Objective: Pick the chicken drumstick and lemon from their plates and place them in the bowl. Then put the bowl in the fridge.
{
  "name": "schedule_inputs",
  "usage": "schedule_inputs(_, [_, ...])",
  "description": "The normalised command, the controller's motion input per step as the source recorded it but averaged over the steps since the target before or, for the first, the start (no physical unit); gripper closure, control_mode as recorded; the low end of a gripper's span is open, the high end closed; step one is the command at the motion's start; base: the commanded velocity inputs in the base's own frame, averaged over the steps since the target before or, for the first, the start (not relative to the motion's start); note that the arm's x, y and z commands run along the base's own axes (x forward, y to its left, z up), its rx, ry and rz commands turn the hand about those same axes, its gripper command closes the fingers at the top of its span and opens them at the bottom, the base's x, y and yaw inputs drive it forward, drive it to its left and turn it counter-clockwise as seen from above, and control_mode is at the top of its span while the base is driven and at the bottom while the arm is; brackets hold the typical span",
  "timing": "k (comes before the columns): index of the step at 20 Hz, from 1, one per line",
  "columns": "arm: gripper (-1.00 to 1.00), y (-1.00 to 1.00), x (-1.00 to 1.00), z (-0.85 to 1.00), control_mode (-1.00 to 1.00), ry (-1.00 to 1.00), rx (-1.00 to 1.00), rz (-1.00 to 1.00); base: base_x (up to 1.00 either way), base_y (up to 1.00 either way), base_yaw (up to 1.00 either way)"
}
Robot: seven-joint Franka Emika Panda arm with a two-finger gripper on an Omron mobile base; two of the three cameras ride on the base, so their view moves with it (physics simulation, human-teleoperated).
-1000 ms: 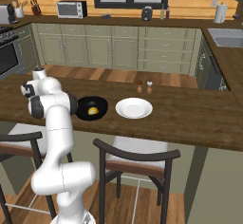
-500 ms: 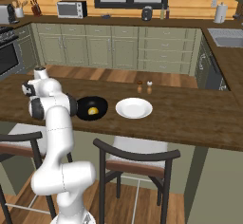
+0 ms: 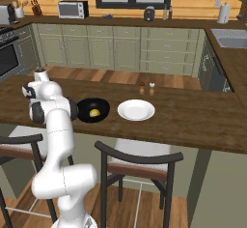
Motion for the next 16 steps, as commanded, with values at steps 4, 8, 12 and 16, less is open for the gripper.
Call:
schedule_inputs(4, [1.00,0.01,0.00,-0.29,-1.00,0.01,0.00,0.00,0.00,0.00,0.00])
schedule_inputs(8, [1.00,0.00,0.00,-0.42,-1.00,0.00,0.00,0.00,0.00,0.00,0.00])
schedule_inputs(12, [1.00,0.02,0.00,-0.63,-1.00,0.00,0.00,0.00,0.00,0.00,0.00])
schedule_inputs(16, [1.00,0.09,-0.05,-0.45,-1.00,0.04,0.00,0.00,0.00,0.00,0.00])
